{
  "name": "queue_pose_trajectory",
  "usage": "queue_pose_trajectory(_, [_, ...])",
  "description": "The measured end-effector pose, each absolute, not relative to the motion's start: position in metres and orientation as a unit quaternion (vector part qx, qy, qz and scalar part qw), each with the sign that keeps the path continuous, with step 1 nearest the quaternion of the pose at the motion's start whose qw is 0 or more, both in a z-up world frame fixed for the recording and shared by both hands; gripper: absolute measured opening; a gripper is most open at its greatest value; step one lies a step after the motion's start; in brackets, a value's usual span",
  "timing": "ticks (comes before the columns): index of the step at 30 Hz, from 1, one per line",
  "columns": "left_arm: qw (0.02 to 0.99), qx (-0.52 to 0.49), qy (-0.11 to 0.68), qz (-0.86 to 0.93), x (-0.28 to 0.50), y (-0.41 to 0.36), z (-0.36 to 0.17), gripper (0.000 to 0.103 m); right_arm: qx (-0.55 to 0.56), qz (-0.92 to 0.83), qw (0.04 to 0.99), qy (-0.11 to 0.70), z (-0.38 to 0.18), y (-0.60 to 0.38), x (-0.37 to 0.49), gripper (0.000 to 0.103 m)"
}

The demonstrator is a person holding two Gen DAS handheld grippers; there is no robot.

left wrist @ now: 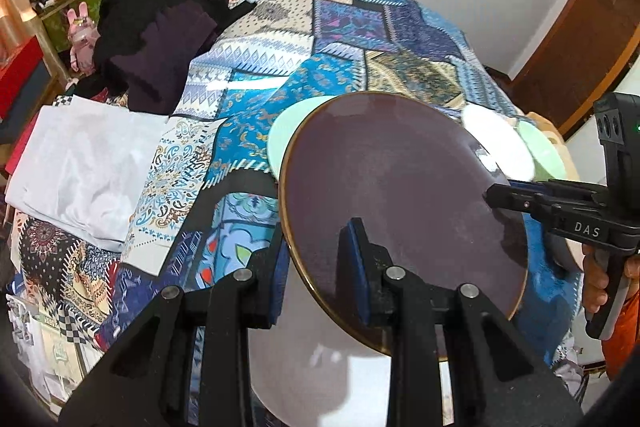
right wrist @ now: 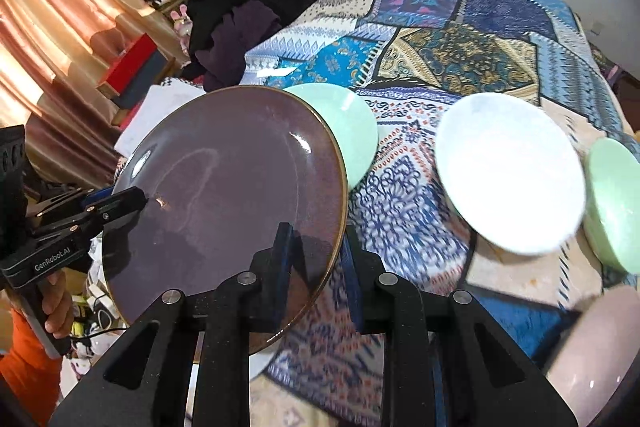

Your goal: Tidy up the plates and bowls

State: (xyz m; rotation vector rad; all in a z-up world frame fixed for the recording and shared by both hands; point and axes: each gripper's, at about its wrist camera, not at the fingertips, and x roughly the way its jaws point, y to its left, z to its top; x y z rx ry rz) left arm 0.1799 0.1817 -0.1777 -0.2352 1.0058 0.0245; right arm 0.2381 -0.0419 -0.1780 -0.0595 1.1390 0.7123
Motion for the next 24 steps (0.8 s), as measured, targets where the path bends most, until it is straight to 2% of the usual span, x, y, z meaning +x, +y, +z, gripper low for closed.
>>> queue_pose_trajectory(13, [0.879,-0.103,0.466,-0.017,0.138,0.127,-0.143,0.029,-0.002,0.318,0.806,0.5,-0.149,-0.103,0.189,0.022])
queue_pose_trajectory(24, [0.869,-0.104,0.48,-0.052,0.122,0.084,-0.152,0.029,0.021,0.292,0.812,0.505,-0.155,-0.145,0.163,0.022])
